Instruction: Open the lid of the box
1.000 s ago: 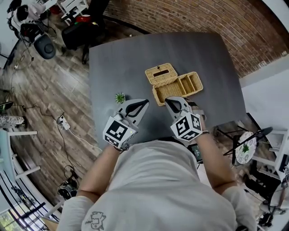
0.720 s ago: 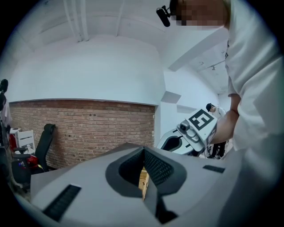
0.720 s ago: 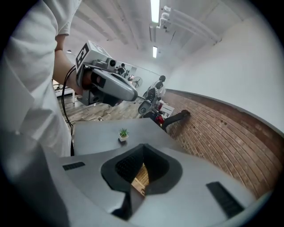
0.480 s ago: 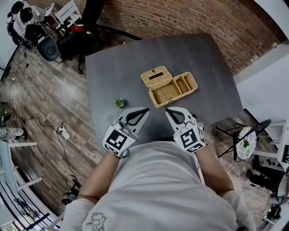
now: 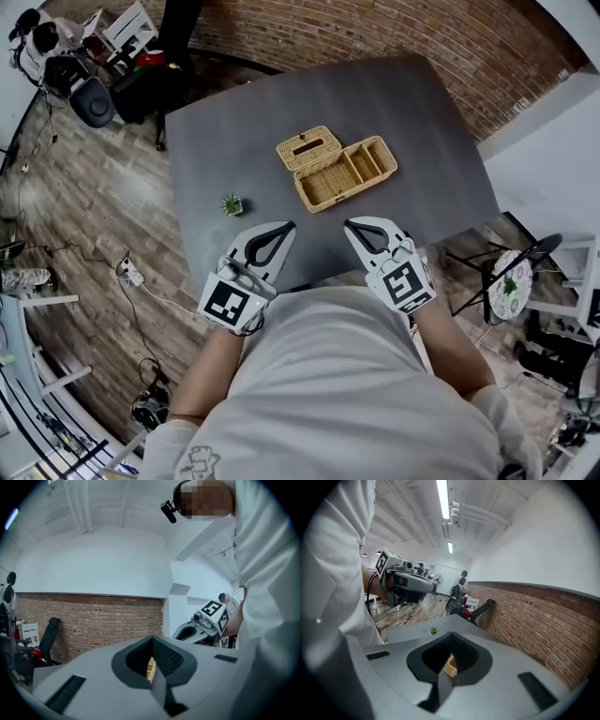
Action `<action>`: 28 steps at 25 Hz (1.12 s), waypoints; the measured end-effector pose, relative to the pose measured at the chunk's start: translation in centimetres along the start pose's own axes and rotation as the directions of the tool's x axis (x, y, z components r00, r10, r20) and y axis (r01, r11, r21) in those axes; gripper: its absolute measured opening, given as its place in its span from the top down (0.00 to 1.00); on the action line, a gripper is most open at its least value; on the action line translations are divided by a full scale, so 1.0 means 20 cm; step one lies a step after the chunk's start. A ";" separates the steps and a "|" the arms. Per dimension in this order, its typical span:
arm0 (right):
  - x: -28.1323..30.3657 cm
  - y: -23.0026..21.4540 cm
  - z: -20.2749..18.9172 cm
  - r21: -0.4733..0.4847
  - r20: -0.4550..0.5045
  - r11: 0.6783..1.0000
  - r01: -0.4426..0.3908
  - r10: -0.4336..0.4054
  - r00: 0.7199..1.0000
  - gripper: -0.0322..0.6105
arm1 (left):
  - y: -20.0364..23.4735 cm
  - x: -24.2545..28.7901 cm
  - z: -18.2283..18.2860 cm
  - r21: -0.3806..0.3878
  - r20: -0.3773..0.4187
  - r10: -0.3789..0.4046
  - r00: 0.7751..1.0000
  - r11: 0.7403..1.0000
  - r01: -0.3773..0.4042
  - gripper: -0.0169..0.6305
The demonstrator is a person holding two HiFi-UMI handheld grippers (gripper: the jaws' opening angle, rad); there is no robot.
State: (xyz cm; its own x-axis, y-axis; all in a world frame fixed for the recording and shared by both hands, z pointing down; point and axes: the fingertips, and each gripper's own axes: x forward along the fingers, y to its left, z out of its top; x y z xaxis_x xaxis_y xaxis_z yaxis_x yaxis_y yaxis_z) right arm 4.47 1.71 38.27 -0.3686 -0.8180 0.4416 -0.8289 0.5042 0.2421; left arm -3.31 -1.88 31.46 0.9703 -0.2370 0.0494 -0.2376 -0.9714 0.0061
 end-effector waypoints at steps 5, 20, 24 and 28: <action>-0.11 -0.03 -0.10 0.025 0.040 0.999 -0.028 0.027 0.999 0.94 | -0.10 0.06 -0.03 -0.026 -0.031 0.038 0.999 0.999 -0.039 0.96; -0.62 -0.07 -0.35 0.043 0.082 0.993 -0.106 0.102 0.991 0.94 | -0.64 0.28 -0.07 -0.029 -0.094 0.088 0.992 0.995 -0.091 0.96; -0.71 -0.01 -0.39 0.044 0.105 0.991 -0.130 0.124 0.987 0.94 | -0.77 0.28 -0.02 -0.026 -0.067 0.102 0.992 0.994 -0.104 0.96; -0.77 0.04 -0.40 0.014 0.094 0.989 -0.146 0.144 0.985 0.94 | -0.85 0.24 -0.02 -0.020 -0.066 0.110 0.992 0.994 -0.111 0.96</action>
State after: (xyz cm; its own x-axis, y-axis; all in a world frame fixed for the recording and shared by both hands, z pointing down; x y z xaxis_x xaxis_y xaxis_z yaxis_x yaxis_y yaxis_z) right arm 12.87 16.99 38.51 -0.5218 -0.7594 0.3886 -0.7723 0.6140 0.1629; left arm 5.30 13.51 32.00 0.9331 -0.3407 0.1152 -0.3452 -0.9383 0.0210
